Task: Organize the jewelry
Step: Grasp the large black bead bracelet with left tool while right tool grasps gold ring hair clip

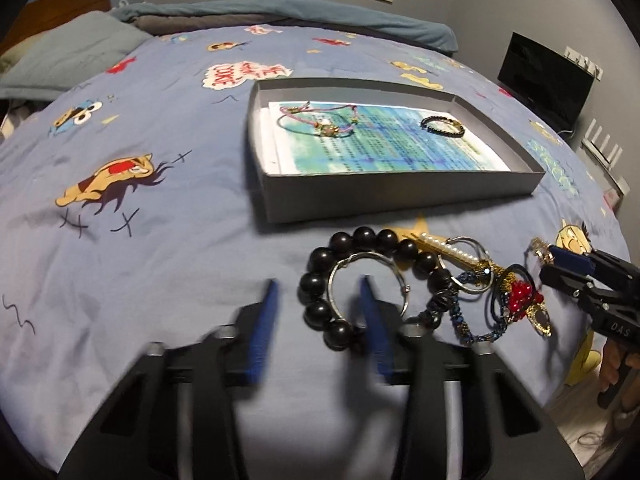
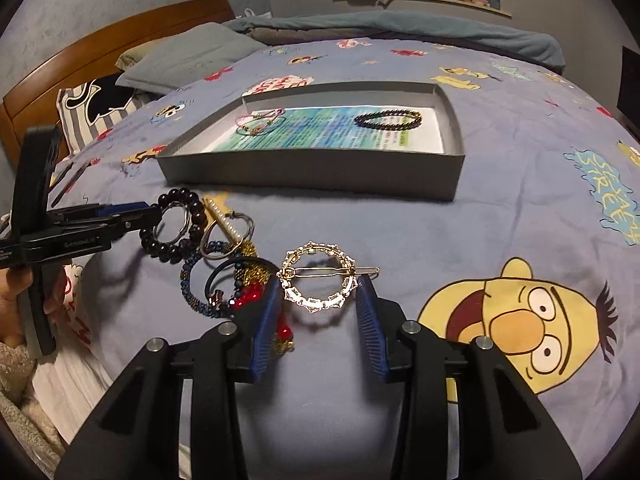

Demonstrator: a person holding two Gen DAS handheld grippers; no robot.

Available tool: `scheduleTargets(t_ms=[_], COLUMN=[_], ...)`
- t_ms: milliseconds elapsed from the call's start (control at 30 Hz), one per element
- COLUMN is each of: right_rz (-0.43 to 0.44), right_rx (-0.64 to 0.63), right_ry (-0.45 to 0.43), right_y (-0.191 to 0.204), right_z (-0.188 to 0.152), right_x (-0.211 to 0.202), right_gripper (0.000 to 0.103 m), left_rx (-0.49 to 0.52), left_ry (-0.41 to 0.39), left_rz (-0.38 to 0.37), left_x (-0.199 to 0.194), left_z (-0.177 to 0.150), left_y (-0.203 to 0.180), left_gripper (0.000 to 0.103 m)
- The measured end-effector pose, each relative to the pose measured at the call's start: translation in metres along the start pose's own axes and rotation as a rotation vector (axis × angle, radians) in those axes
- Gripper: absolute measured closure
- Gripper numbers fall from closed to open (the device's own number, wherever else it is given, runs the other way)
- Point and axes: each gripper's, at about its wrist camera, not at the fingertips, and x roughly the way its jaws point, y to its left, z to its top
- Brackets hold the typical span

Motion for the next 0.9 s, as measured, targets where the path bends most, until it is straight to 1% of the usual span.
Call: scheduleTargets(t_ms=[67, 100, 233, 367, 467, 600, 800, 900], right_rz=[-0.004, -0.006, -0.018, -0.028, -0.026, -0.026, -0.047, -0.057], right_rx=[0.001, -0.001, -0.016, -0.031, -0.030, -0.032, -0.055, -0.060], right_ry=[0.006, 0.009, 0.015, 0.022, 0.005, -0.012, -0.041, -0.057], right_y=[0.000, 0.000, 0.002, 0.005, 0.005, 0.005, 0.008, 0.009], right_z=[0.000, 0.000, 0.000, -0.001, -0.001, -0.001, 0.001, 0.004], right_x=[0.001, 0.002, 0.005, 0.009, 0.005, 0.001, -0.003, -0.005], right_gripper=[0.064, 0.064, 0.064, 0.064, 0.064, 0.064, 0.064, 0.064], left_rx=[0.003, 0.006, 0.058, 0.078, 0.084, 0.118, 0.175, 0.199], left_ry=[0.014, 0.014, 0.025, 0.023, -0.018, -0.107, -0.193, -0.215], left_rz=[0.017, 0.017, 0.057, 0.068, 0.061, 0.034, 0.012, 0.008], left_x=[0.003, 0.004, 0.009, 0.012, 0.002, -0.017, -0.036, -0.042], left_z=[-0.001, -0.001, -0.001, 0.000, 0.001, 0.001, 0.003, 0.005], left_y=[0.001, 0.001, -0.007, -0.010, -0.011, -0.017, -0.030, -0.036], left_gripper=[0.081, 0.082, 0.085, 0.087, 0.088, 0.088, 0.088, 0.088])
